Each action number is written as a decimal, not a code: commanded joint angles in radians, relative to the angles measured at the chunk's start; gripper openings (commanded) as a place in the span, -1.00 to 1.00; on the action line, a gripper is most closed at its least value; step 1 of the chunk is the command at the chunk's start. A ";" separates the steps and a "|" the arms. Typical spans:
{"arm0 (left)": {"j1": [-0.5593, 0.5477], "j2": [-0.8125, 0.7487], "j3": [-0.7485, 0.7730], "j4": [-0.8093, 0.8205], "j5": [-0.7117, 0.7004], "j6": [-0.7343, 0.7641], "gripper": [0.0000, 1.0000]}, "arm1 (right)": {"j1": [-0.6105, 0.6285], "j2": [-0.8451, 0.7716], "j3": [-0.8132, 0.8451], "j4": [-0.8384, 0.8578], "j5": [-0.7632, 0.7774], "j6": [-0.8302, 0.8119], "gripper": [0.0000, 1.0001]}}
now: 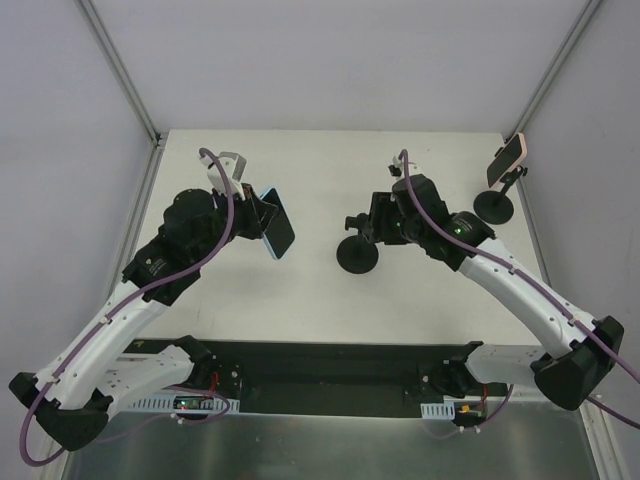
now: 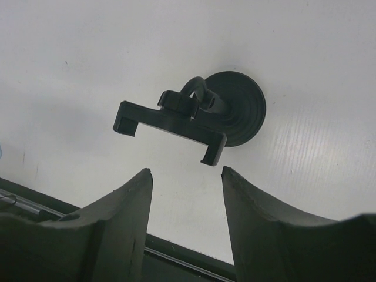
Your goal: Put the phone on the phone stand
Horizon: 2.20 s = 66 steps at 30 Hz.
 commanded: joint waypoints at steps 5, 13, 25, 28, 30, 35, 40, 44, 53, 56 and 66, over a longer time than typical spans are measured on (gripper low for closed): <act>0.001 0.044 0.047 0.093 0.104 0.034 -1.00 | 0.036 0.092 0.105 -0.091 0.110 -0.003 -0.10; 0.003 0.058 0.053 0.105 0.124 0.057 -1.00 | 0.056 0.150 0.148 -0.104 0.153 -0.037 -0.28; 0.001 0.089 0.055 0.130 0.195 0.069 -1.00 | 0.063 0.181 0.177 -0.108 0.199 -0.104 -0.54; 0.003 0.100 0.056 0.157 0.283 0.080 -1.00 | 0.062 0.184 0.177 -0.097 0.174 -0.121 -0.76; 0.001 0.110 0.055 0.195 0.396 0.083 -1.00 | 0.063 0.178 0.165 -0.086 0.153 -0.146 -0.89; 0.000 0.141 0.037 0.346 0.691 0.089 -1.00 | 0.063 0.138 0.126 -0.033 0.115 -0.213 -0.99; 0.000 0.175 0.021 0.433 0.745 0.046 -1.00 | 0.060 0.126 0.108 -0.008 0.082 -0.308 -0.99; -0.003 0.201 0.017 0.498 0.782 0.040 -1.00 | 0.040 0.138 0.115 -0.016 0.009 -0.319 -0.99; -0.048 0.239 -0.137 0.874 0.931 0.224 -1.00 | 0.028 0.150 0.128 -0.017 -0.204 -0.382 -0.99; -0.061 0.300 -0.117 0.935 1.026 0.247 -1.00 | 0.011 0.155 0.129 -0.019 -0.267 -0.409 -0.99; -0.072 0.533 0.046 0.860 1.290 0.423 -1.00 | -0.061 0.180 0.152 -0.029 -0.447 -0.480 -0.99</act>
